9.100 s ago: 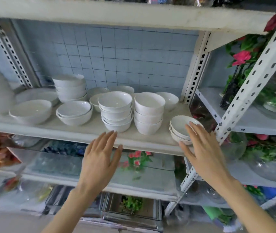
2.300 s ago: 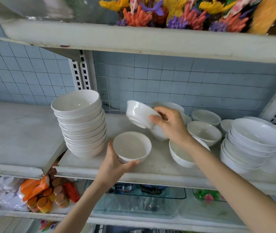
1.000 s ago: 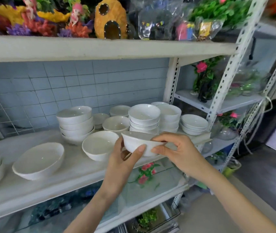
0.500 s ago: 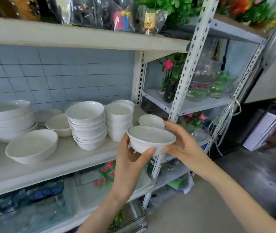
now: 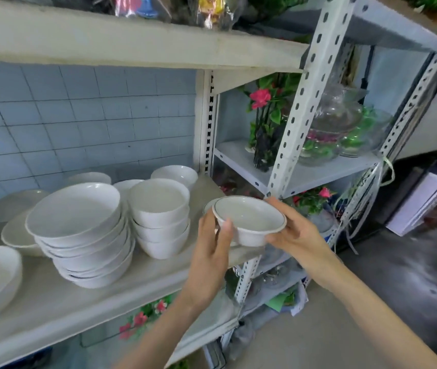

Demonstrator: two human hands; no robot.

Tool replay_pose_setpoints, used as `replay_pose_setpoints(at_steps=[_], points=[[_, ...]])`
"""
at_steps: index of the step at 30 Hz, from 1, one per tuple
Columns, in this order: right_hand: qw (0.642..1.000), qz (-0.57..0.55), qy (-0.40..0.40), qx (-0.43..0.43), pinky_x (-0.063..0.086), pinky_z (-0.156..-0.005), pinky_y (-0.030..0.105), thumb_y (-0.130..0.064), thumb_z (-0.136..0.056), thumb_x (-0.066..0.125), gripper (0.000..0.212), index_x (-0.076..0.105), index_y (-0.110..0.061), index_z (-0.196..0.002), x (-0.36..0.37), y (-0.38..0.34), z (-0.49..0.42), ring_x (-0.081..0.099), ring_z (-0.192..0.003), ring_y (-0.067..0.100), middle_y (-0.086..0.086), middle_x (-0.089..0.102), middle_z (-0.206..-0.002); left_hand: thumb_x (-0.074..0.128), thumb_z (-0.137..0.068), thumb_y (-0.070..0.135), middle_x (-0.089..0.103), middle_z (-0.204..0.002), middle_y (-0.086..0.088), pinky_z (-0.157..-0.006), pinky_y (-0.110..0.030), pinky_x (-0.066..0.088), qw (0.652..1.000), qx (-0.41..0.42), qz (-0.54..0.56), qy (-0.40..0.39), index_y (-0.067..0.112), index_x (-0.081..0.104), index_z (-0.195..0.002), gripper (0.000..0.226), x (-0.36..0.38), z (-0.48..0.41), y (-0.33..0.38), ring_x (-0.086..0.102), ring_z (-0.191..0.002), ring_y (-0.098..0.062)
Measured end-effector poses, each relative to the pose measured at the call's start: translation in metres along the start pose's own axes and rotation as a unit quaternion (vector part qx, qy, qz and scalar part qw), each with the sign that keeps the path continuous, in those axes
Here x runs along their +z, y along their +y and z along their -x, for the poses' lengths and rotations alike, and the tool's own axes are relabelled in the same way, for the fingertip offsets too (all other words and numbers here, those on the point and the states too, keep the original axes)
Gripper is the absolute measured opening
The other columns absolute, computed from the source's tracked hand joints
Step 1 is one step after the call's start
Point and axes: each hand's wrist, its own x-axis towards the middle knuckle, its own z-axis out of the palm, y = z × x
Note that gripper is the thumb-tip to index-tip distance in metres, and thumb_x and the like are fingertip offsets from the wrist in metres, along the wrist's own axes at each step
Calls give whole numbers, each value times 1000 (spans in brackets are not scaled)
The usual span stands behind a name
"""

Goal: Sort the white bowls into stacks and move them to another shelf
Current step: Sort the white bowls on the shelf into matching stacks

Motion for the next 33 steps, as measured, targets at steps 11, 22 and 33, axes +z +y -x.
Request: replay_pose_setpoints(at_steps=[11, 22, 33], points=[[998, 55, -35, -10, 40, -99, 14, -58, -51, 83, 94, 38, -42, -131, -6, 37, -62, 44, -126, -3, -31, 50, -130, 28, -97, 36, 46, -120, 43, -93, 4, 25, 995, -79, 8, 57, 44, 37, -122, 28, 8, -34, -41, 36, -117, 25], [990, 107, -94, -6, 28, -115, 37, -65, -55, 77, 100, 29, -45, -141, -17, 63, -78, 31, -134, -4, -28, 36, -143, 25, -91, 57, 43, -145, 8, -115, -25, 26, 989, -73, -72, 106, 18, 32, -145, 67, 15, -40, -71, 34, -136, 0], [987, 103, -122, -18, 25, -116, 40, -65, -58, 76, 104, 24, -41, -144, -18, 69, -83, 25, -137, -4, -24, 30, -149, 28, -101, 28, 52, -130, 20, -98, -7, 33, 985, -42, -97, 135, 25, 41, -134, 36, 21, -35, -62, 45, -123, 7]])
